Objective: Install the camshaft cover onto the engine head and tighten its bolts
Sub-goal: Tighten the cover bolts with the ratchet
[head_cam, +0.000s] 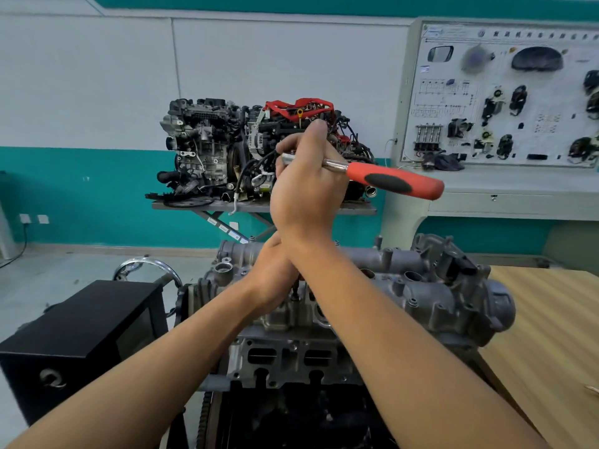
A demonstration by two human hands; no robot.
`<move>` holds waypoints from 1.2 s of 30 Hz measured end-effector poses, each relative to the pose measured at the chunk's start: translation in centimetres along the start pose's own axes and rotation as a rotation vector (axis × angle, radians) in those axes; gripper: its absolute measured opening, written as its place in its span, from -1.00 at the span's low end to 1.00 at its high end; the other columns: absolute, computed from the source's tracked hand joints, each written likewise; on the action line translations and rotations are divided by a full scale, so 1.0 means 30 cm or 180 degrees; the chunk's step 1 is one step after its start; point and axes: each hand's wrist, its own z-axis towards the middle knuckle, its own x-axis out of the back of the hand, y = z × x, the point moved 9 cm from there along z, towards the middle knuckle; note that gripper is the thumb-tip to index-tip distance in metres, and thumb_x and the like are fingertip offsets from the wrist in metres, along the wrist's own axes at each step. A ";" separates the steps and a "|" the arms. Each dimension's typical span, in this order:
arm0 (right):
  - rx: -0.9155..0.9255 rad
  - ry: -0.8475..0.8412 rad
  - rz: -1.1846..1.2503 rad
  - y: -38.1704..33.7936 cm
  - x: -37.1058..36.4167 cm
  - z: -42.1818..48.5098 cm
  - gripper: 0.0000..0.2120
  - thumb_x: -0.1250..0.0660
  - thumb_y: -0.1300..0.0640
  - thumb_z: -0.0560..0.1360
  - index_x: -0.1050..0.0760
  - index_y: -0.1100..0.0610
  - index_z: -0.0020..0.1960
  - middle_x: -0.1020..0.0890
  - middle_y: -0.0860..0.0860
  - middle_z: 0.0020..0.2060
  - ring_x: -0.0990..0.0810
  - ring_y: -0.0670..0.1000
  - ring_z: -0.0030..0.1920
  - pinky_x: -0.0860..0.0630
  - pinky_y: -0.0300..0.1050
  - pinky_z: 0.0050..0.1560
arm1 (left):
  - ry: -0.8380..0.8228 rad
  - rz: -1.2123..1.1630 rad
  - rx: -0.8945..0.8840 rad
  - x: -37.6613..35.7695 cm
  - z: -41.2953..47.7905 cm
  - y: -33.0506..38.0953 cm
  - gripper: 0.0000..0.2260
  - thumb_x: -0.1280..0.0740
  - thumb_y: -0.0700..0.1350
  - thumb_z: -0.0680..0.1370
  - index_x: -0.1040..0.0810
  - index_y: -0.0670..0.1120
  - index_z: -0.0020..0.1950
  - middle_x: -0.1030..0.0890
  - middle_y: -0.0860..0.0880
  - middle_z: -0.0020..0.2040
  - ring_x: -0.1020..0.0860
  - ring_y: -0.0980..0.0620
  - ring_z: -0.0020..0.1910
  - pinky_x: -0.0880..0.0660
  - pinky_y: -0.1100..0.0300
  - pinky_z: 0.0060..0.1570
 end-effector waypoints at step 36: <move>-0.0971 -0.0966 0.1053 -0.079 0.065 0.178 -0.51 -0.01 -0.02 0.71 -0.43 0.17 -0.28 -0.37 0.00 -0.57 -0.16 -0.09 -0.64 -0.07 -0.34 -0.58 | -0.0379 0.0823 0.0183 -0.202 0.083 0.145 -0.69 -0.19 -0.22 0.53 -0.34 -0.01 -0.40 -0.34 0.05 -0.52 -0.24 0.07 -0.48 -0.18 0.20 -0.44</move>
